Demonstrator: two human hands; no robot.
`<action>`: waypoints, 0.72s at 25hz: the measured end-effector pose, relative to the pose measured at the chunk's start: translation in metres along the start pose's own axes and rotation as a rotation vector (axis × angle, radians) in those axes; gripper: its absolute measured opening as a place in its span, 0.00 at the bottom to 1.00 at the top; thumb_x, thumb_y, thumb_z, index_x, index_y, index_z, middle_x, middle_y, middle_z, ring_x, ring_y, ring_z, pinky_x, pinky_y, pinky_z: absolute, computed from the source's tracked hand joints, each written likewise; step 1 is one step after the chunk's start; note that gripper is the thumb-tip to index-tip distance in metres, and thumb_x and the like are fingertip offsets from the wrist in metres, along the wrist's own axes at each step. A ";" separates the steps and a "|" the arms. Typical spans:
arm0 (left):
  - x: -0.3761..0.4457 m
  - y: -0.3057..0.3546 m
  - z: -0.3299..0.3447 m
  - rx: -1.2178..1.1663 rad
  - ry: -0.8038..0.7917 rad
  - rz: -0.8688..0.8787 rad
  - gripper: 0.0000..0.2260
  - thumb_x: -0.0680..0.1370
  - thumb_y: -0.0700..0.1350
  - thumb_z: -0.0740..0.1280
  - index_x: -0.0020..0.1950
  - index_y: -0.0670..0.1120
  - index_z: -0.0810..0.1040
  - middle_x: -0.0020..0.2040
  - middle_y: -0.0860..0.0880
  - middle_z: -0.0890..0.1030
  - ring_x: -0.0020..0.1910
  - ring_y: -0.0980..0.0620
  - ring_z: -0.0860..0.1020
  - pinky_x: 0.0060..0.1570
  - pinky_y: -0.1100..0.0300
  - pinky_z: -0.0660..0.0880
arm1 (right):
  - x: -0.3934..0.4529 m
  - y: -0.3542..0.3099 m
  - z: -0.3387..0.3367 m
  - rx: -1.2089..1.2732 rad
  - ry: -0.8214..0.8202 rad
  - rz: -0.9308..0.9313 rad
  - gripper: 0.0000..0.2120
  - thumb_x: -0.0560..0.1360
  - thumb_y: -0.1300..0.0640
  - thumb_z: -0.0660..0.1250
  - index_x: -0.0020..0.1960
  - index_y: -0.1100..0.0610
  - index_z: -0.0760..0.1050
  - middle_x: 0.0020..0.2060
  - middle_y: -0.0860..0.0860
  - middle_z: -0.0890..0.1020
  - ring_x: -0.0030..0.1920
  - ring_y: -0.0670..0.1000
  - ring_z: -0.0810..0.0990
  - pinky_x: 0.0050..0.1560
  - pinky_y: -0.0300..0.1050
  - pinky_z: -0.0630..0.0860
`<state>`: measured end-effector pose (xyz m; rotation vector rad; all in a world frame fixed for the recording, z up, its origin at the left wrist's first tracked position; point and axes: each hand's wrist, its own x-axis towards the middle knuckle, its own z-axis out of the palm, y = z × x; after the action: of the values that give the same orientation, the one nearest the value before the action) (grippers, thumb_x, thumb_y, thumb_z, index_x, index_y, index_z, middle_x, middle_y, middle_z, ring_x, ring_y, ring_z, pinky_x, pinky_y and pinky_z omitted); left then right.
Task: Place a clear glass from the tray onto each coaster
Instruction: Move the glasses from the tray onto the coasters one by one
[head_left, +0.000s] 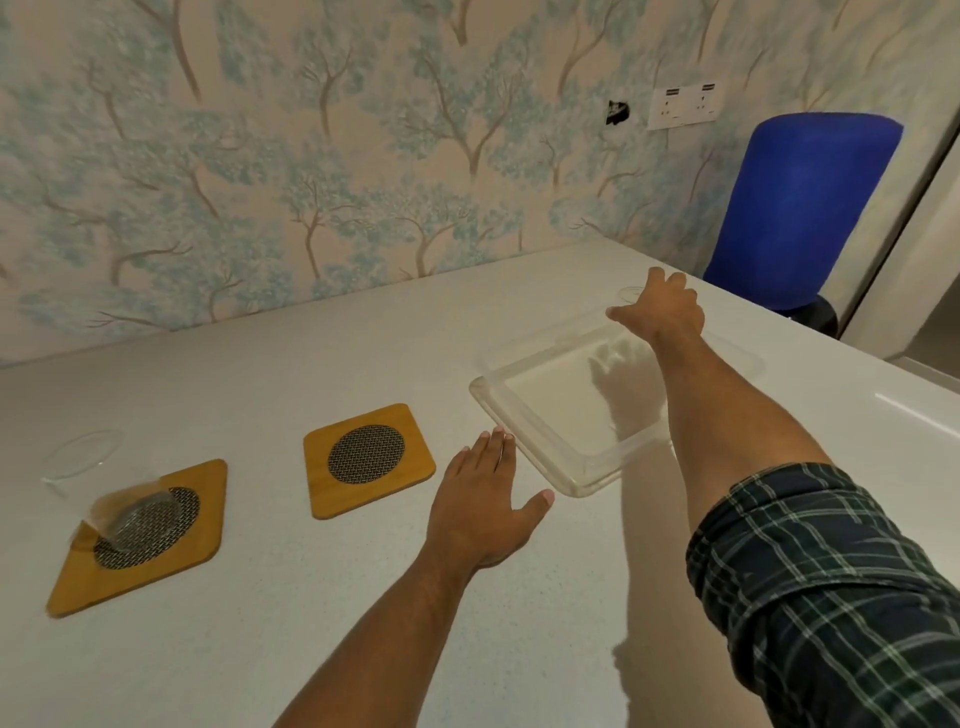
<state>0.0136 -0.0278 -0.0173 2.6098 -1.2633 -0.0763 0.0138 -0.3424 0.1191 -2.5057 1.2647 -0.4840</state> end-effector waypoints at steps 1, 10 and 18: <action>0.000 -0.001 0.000 0.001 -0.001 -0.002 0.43 0.79 0.72 0.44 0.84 0.45 0.43 0.85 0.48 0.43 0.84 0.52 0.42 0.82 0.51 0.41 | 0.004 -0.003 0.004 -0.001 -0.021 0.002 0.41 0.73 0.38 0.71 0.77 0.55 0.60 0.73 0.59 0.65 0.71 0.63 0.67 0.65 0.58 0.70; -0.001 0.000 -0.002 -0.010 -0.035 -0.010 0.41 0.81 0.70 0.48 0.84 0.45 0.42 0.85 0.48 0.41 0.83 0.53 0.40 0.81 0.52 0.38 | 0.012 -0.010 0.029 -0.169 0.029 -0.008 0.28 0.75 0.48 0.70 0.71 0.53 0.65 0.63 0.59 0.71 0.57 0.63 0.78 0.47 0.52 0.69; -0.003 0.003 -0.005 -0.020 -0.029 -0.015 0.41 0.81 0.70 0.48 0.85 0.45 0.44 0.85 0.48 0.43 0.84 0.51 0.42 0.81 0.53 0.38 | -0.012 -0.003 0.031 -0.168 0.229 -0.131 0.34 0.75 0.36 0.68 0.75 0.49 0.65 0.61 0.61 0.73 0.52 0.63 0.79 0.48 0.55 0.77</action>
<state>0.0099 -0.0261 -0.0115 2.6105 -1.2464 -0.1289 0.0222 -0.3272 0.0904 -2.7508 1.2720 -0.7426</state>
